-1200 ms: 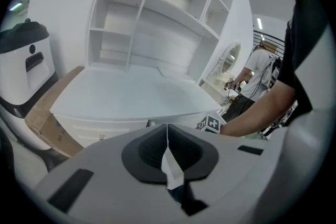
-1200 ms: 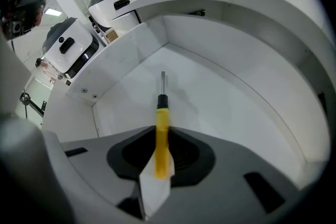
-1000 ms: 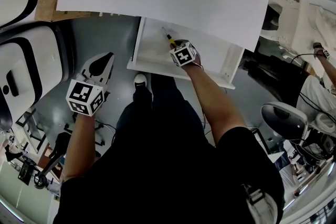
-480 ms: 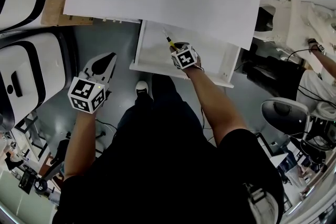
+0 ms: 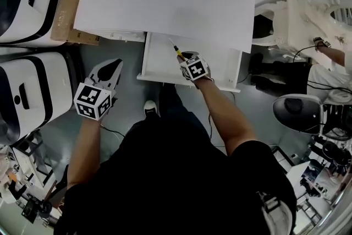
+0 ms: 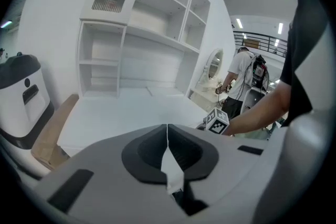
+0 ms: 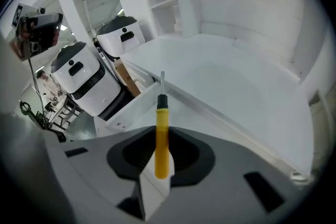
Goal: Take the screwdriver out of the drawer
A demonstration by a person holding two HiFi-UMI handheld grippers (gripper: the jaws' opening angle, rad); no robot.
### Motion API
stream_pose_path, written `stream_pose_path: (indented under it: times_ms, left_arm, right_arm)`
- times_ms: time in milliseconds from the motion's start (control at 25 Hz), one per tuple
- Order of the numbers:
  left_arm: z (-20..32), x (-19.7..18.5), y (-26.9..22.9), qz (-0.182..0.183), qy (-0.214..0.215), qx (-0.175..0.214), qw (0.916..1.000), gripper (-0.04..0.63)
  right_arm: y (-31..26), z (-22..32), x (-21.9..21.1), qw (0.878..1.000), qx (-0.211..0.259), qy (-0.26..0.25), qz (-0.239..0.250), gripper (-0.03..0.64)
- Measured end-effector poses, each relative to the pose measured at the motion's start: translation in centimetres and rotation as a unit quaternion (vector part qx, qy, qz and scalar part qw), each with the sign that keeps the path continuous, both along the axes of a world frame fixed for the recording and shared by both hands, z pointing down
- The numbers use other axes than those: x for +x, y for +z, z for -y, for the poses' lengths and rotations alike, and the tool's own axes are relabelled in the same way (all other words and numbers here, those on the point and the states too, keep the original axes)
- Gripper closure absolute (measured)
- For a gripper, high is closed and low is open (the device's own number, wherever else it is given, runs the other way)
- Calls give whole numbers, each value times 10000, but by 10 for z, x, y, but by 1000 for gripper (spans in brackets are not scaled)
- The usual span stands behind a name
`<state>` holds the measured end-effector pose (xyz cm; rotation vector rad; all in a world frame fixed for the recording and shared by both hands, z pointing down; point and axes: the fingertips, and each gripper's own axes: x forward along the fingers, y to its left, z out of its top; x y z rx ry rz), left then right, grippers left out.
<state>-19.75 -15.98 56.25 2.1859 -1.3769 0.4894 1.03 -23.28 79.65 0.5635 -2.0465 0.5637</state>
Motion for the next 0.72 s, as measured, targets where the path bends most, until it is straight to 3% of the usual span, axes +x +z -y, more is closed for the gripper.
stream_pose_path:
  times_ms: [720]
  left_arm:
    - [-30,39,-55,166,547,584,9967,574]
  right_arm:
    - [-138,-14,59,9900,939,836,638,531]
